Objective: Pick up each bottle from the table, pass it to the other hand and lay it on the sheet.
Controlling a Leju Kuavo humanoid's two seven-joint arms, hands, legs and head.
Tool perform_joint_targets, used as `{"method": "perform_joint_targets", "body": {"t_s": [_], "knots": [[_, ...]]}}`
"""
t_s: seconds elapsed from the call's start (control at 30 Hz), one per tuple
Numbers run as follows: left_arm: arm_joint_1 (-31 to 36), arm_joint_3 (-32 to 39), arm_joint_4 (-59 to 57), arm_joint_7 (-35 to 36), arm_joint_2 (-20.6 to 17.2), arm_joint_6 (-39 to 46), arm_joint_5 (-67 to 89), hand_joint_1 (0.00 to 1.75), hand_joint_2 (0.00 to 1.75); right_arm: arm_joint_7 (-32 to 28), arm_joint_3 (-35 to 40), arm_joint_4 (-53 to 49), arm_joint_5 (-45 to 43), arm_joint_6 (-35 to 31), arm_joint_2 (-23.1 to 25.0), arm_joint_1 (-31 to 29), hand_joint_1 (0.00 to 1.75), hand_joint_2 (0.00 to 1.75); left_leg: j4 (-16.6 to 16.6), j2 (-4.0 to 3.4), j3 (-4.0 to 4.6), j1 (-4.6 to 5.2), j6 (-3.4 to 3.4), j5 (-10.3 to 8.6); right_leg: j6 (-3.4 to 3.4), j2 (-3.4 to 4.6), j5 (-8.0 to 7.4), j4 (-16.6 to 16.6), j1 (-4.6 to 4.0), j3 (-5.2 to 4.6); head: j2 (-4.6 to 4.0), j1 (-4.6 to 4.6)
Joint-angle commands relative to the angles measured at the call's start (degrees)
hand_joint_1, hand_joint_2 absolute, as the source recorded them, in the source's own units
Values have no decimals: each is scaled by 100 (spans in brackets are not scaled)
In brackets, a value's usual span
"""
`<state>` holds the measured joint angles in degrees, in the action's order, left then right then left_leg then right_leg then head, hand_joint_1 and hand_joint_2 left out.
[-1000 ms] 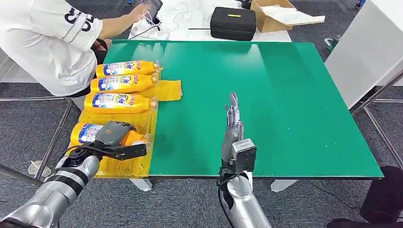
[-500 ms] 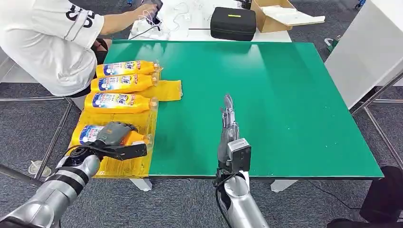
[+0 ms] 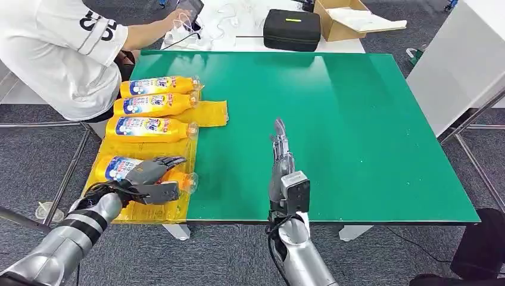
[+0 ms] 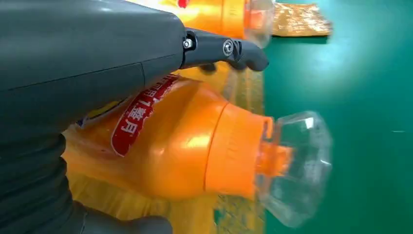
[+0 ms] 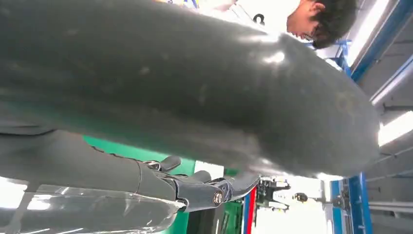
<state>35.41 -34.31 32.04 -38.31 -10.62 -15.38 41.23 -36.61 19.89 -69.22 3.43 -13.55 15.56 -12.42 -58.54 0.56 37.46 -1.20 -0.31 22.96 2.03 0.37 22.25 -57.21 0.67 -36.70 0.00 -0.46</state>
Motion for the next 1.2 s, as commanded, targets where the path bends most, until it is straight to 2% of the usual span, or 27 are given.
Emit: {"method": "perform_joint_targets", "body": {"t_s": [0.03, 0.1, 0.17, 0.3, 0.33, 0.4, 0.47, 0.5, 0.6, 0.63, 0.67, 0.7, 0.77, 0.83, 0.87, 1.07, 1.1, 1.17, 1.2], "knots": [[-86, -481, 43, -164, -343, -418, -598, 0, 175, -20, 102, 758, -73, 79, -35, -362, 0, 0, 8, -28, -50, 1, 9, 17, -12, 18, 9, 8, -4, 43, 0, 2], [-146, -492, 57, -148, -262, -237, -785, 0, 175, -50, 96, 776, -86, 74, -27, -365, 0, 0, 6, -19, -27, 1, 5, 7, -6, 15, 1, 6, -2, 23, 0, 2], [-180, -448, 37, -130, -219, -222, -899, 0, 175, -51, 96, 784, -77, 72, -27, -366, 0, 0, 9, -21, -47, 1, 9, 12, -7, 13, 6, 9, -3, 43, 0, 0], [-377, -362, 452, -169, -371, -592, -1489, 0, 175, -52, 100, 863, -73, 88, -24, -411, 0, 0, 8, -13, -29, 3, 3, 4, -3, 10, 2, 6, 1, 27, 0, 2], [-472, -271, 601, -169, -330, -396, -1627, 0, 175, -60, 92, 872, -61, 54, -16, -412, 0, 0, 9, -17, -42, 3, 5, 8, -6, 12, 5, 7, 0, 38, 0, 2], [-716, 146, 783, -169, 88, 181, -1867, 0, 175, -40, 87, 823, -38, 20, -9, -370, 0, 0, 11, -23, -49, 3, 6, 11, -8, 18, 5, 9, -1, 45, 0, 2], [-1063, 1250, 1237, -169, 930, 1323, -2227, 0, 175, 40, 117, 682, 64, -101, -1, -265, 0, 0, 13, 3, -36, 8, 6, 2, -1, -4, 6, 8, 6, 38, 0, 2], [-1109, 1313, 1403, -36, 1048, 1332, -2084, 0, 175, 64, 129, 637, 80, -102, -2, -236, 0, 0, 15, 1, -50, 9, 9, 6, -3, -5, 9, 12, 5, 49, 2, 0], [-1163, 1416, 1577, 80, 1058, 1250, -1987, 0, 175, 84, 136, 622, 89, -98, -5, -229, 0, 0, 0, 28, -30, 4, 11, 5, 0, -33, 15, 7, 2, 35, 0, 2], [-1251, 1791, 1716, -145, 1211, 1552, -2124, 0, 175, 101, 137, 612, 89, -106, 3, -220, 0, 0, 0, 18, -17, 5, 8, 2, -1, -18, 8, 4, 4, 20, 0, 0], [-1594, 2551, 2645, -169, 1641, 2015, -2887, 0, 175, 157, 170, 571, 150, -185, 38, -165, 0, 0, 0, 11, -13, 5, 6, 3, -1, -9, 6, 5, 5, 19, 0, 2], [-1761, 2842, 3171, -169, 1845, 2411, -3118, 0, 175, 174, 190, 545, 184, -222, 65, -118, 0, 0, -1, 21, -18, 6, 12, 8, 0, -22, 13, 6, 5, 30, 0, 4], [-2008, 3425, 3960, -169, 2251, 2198, -4104, 0, 175, 195, 275, 428, 317, -413, 78, 62, 0, 0, -4, -1, -2, 4, 6, 7, -1, -3, 4, 2, 4, 6, 0, -2], [-2142, 3733, 4147, -169, 2516, 1665, -4855, 0, 175, 201, 256, 304, 300, -500, 44, 248, 0, 0, -6, 1, -1, 7, 6, 8, -1, -1, 6, 1, 6, -1, 0, 0], [-2300, 3753, 4366, -169, 2603, 1379, -5174, 0, 175, 193, 228, 249, 299, -508, 1, 345, 0, 175, -1, 5, 0, 7, 5, 5, 1, -3, 4, 5, 7, -3, 0, 2], [-2805, 3751, 4948, -169, 2817, 1007, -5520, 0, 175, 134, 27, 239, 315, -472, -53, 599, 0, 175, -2, -14, -35, 5, 10, 28, -2, 12, 18, 9, 3, 31, 2, 0], [-2839, 3750, 4978, -169, 2821, 1002, -5511, 0, 175, 128, 21, 232, 318, -471, -60, 620, 0, 175, 0, -12, -16, 4, 5, 18, -2, 13, 9, 7, 4, 11, 0, 0], [-2898, 3802, 4985, -169, 2862, 922, -5652, 0, 175, 93, -30, 172, 347, -500, -44, 678, 0, 175, 2, -17, -69, 6, 17, 41, -8, 8, 30, 13, 1, 66, 0, 0], [-3016, 3852, 5068, -169, 2908, 1065, -5714, 0, 175, -54, -124, -5, 344, -643, -6, 818, 0, 175, 2, -12, -18, 4, 4, 18, -4, 13, 9, 8, 3, 14, 0, 2]]}}
